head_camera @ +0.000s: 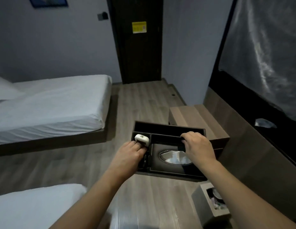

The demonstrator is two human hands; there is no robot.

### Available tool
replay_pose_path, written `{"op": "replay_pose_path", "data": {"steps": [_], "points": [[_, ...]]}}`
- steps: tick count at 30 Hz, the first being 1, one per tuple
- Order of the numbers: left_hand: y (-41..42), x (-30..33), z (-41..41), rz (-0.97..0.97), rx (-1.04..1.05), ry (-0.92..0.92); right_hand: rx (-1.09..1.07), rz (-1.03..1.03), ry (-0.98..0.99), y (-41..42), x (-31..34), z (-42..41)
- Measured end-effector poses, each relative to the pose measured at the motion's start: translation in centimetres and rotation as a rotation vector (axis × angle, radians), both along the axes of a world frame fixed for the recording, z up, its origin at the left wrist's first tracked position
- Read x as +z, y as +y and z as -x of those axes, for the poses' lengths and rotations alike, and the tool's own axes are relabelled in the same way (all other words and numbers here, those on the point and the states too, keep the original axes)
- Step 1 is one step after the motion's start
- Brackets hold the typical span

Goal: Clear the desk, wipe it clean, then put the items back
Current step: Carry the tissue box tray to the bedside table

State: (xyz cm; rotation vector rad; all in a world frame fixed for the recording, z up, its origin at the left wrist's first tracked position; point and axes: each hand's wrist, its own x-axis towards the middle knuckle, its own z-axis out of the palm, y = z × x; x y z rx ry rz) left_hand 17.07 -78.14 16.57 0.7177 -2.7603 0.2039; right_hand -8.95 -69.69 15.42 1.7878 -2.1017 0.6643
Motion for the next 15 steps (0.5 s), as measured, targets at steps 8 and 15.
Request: {"op": "replay_pose_path", "data": {"steps": [8,15], "points": [[-9.6,-2.1,-5.1,-0.105,0.148,-0.066,0.105,-0.102,0.012,-13.2,-2.3,-4.1],[-20.7,-2.9,-3.5,-0.1,0.199,-0.099,0.143,-0.162,-0.031,-25.9,-3.8,-2.8]]}}
